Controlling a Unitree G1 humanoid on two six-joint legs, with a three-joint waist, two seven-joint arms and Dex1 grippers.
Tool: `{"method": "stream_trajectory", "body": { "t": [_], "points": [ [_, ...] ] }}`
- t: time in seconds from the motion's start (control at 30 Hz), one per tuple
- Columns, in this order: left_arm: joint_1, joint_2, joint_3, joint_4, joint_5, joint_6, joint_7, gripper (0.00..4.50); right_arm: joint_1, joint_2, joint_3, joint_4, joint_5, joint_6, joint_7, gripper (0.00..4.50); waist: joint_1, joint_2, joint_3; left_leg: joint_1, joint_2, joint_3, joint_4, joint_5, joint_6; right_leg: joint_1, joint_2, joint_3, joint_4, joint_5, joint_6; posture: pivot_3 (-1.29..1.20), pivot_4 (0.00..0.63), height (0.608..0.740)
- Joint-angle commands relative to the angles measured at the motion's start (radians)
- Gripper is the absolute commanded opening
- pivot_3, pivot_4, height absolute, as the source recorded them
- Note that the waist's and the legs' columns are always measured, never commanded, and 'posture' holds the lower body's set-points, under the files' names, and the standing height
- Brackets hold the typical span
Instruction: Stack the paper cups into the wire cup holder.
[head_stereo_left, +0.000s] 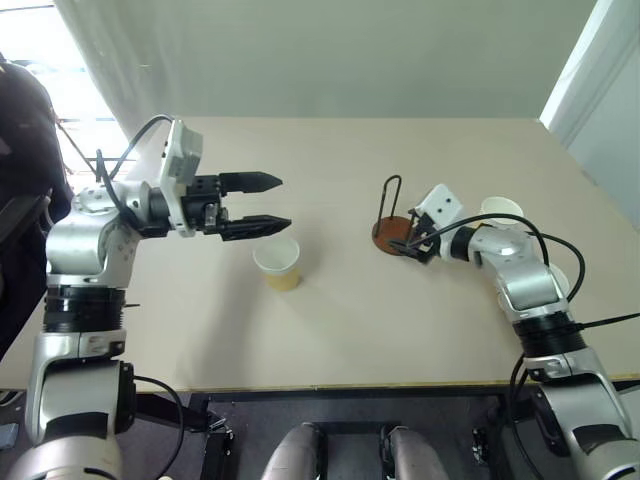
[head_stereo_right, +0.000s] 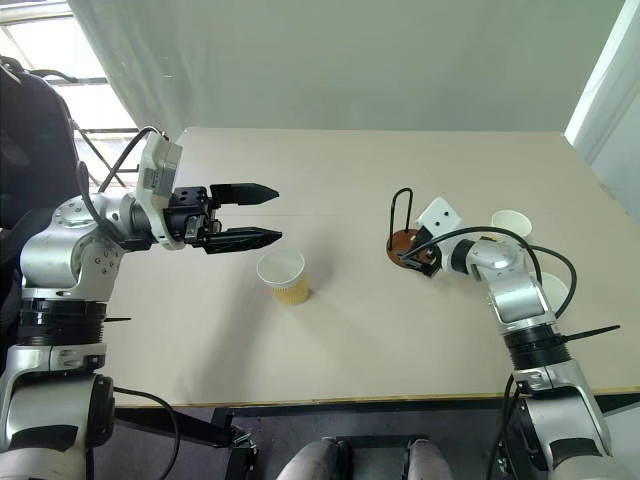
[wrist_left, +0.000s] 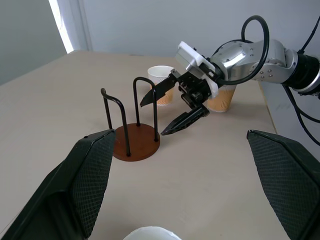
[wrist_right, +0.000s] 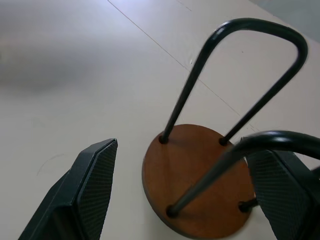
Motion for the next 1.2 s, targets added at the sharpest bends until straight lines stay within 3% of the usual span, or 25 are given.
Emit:
{"method": "stream_trajectory", "body": {
  "t": [0.03, 0.1, 0.37, 0.4, 0.6, 1.2],
  "points": [
    [-0.007, 0.021, 0.028, -0.001, -0.009, -0.025, -0.017, 4.50, -0.019, 0.004, 0.001, -0.018, -0.004, 0.007, -0.008, 3.66, 0.001, 0.000, 0.000, 0.000, 0.000, 0.000, 0.000, 0.000, 0.000, 0.000, 0.000, 0.000, 0.000, 0.000, 0.000, 0.00, 0.150, 0.740],
    [-0.002, 0.024, 0.029, 0.007, -0.008, -0.033, -0.023, 4.50, -0.019, 0.008, 0.005, -0.016, -0.008, 0.016, -0.011, 3.13, 0.001, 0.000, 0.000, 0.000, 0.000, 0.000, 0.000, 0.000, 0.000, 0.000, 0.000, 0.000, 0.000, 0.000, 0.000, 0.00, 0.150, 0.740],
    [0.010, 0.031, 0.032, 0.022, -0.006, -0.048, -0.036, 4.50, 0.002, 0.009, 0.026, -0.057, 0.000, 0.071, 0.003, 0.22, 0.000, 0.000, 0.000, 0.000, 0.000, 0.000, 0.000, 0.000, -0.001, 0.000, 0.000, 0.000, 0.000, 0.000, 0.000, 0.00, 0.150, 0.740],
    [0.012, 0.033, 0.032, 0.024, -0.006, -0.050, -0.038, 4.50, 0.005, 0.007, 0.027, -0.062, 0.002, 0.078, 0.006, 0.02, 0.000, 0.000, 0.000, 0.000, 0.000, 0.000, 0.000, 0.000, -0.001, 0.000, 0.000, 0.000, 0.000, 0.000, 0.000, 0.00, 0.150, 0.740],
    [0.009, 0.035, 0.028, 0.043, -0.004, -0.054, -0.046, 4.50, 0.000, -0.009, 0.027, -0.066, 0.034, 0.107, 0.067, 0.02, 0.000, 0.000, 0.000, 0.000, 0.000, 0.000, 0.000, 0.000, -0.001, 0.000, 0.000, 0.000, 0.000, 0.000, -0.001, 0.00, 0.150, 0.740],
    [-0.023, 0.031, 0.012, 0.077, 0.003, -0.052, -0.064, 4.50, -0.080, -0.176, 0.110, -0.109, 0.128, 0.015, 0.544, 0.02, -0.002, 0.000, 0.000, -0.001, 0.000, 0.000, -0.001, 0.000, -0.001, -0.001, 0.000, -0.001, 0.000, -0.002, -0.003, 0.00, 0.150, 0.740]
  ]
}}
